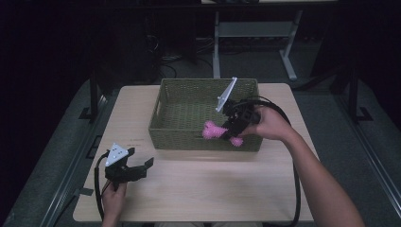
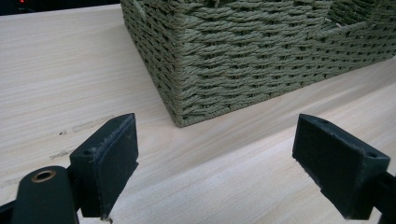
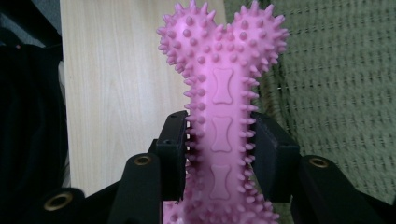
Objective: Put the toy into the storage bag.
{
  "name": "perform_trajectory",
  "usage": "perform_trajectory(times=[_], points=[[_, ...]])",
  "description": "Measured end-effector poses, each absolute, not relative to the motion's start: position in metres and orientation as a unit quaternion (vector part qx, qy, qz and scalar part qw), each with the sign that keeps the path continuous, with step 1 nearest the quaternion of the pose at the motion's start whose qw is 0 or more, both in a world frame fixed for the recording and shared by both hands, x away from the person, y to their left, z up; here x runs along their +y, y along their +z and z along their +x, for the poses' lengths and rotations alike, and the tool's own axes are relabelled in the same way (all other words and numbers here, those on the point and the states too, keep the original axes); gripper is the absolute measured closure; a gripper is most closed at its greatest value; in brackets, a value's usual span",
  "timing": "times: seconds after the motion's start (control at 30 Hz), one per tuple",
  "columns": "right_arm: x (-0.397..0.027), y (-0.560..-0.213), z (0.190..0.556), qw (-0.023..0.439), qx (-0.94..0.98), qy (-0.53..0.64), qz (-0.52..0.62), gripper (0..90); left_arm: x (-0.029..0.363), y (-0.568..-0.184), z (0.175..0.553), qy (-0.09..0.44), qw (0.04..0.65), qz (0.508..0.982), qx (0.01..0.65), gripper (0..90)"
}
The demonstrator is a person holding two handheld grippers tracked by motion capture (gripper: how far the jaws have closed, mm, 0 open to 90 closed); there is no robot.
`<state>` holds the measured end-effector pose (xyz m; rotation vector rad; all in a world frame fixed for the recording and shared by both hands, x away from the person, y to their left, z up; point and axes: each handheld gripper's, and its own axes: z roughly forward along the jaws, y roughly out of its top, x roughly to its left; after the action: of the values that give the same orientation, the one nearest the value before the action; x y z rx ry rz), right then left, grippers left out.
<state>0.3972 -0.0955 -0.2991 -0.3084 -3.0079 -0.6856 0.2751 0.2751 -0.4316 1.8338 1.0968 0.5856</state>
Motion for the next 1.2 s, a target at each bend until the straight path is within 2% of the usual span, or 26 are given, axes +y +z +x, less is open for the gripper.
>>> perform_trajectory(times=[0.57,1.2], points=[[-0.094,-0.277,0.432,0.013,-0.969,-0.216,-0.119,58.1,0.275,-0.432,0.275,0.235,0.453,0.736,0.444,13.9],[-0.096,-0.303,0.475,0.031,-0.966,-0.204,-0.158,57.8,0.276,-0.431,0.276,0.235,0.451,0.739,0.442,13.9]])
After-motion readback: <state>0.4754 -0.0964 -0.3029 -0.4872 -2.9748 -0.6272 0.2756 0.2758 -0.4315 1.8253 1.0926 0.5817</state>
